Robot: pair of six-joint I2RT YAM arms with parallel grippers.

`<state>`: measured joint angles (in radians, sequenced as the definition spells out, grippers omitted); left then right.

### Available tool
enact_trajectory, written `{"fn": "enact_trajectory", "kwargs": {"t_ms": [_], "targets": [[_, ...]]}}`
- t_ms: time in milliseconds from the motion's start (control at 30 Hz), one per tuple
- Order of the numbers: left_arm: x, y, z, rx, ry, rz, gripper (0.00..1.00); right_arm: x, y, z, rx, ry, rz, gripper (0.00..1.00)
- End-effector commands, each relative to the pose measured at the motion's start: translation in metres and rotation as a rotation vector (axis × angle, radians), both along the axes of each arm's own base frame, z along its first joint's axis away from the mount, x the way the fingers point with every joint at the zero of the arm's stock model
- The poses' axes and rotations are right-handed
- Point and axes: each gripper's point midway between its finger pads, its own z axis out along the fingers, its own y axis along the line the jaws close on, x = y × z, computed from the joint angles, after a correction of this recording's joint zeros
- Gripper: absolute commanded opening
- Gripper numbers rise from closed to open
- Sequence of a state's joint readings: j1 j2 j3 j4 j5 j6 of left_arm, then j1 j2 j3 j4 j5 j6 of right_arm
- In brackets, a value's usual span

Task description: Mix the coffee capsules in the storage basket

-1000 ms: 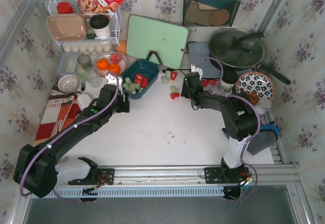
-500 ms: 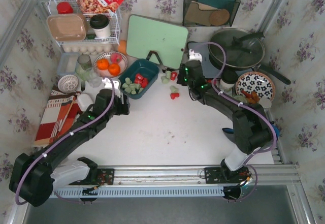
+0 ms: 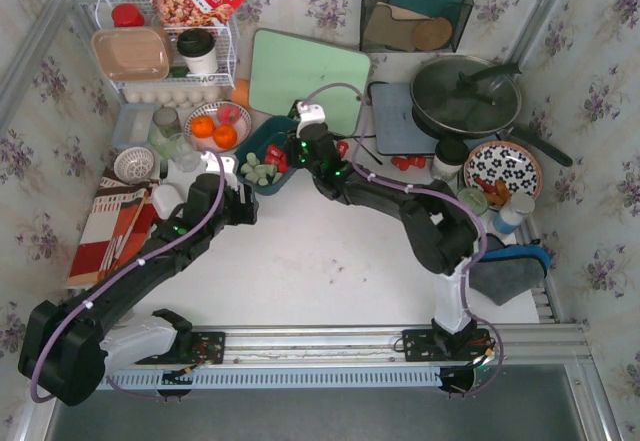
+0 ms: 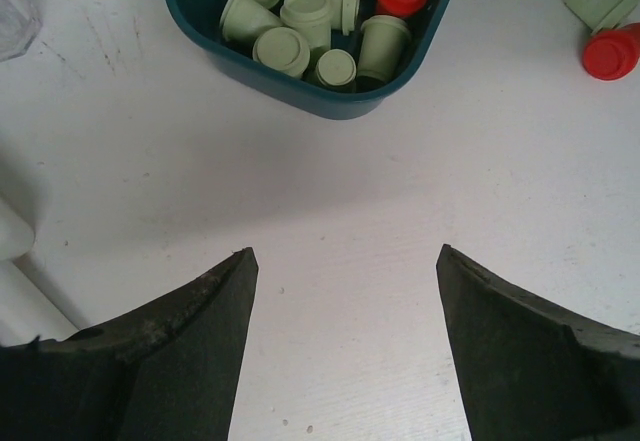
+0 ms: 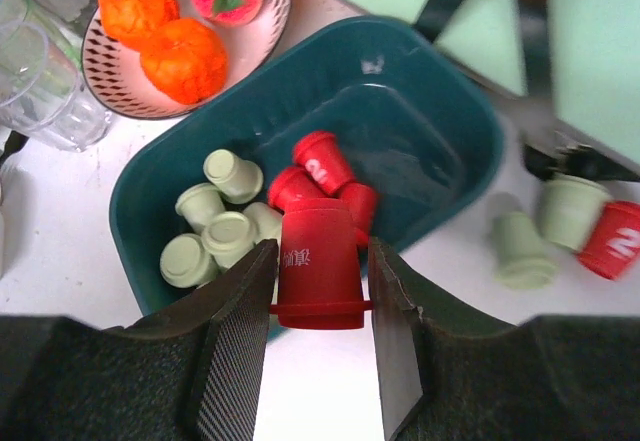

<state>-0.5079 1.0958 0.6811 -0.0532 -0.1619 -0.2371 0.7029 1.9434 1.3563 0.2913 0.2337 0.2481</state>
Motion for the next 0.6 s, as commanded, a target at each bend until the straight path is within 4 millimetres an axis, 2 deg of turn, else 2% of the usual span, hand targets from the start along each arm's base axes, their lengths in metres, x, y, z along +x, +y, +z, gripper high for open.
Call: {"fn": "enact_trajectory", "kwargs": {"t_ms": [0, 233, 433, 567], "targets": [[0.002, 0.001, 0.000, -0.007, 0.004, 0.015, 0.76, 0.016, 0.029, -0.002, 0.054, -0.027, 0.010, 0.33], [0.002, -0.003, 0.000, -0.021, 0.011, 0.008, 0.76, 0.023, 0.058, -0.037, 0.045, 0.032, 0.031, 0.40], [0.001, -0.006, 0.000, -0.036, 0.016, 0.000, 0.76, 0.024, 0.061, -0.049, 0.048, 0.060, 0.012, 0.49], [0.000, -0.006, -0.002, -0.038, 0.020, -0.002, 0.76, 0.023, 0.060, -0.049, 0.038, 0.062, 0.014, 0.63]]}}
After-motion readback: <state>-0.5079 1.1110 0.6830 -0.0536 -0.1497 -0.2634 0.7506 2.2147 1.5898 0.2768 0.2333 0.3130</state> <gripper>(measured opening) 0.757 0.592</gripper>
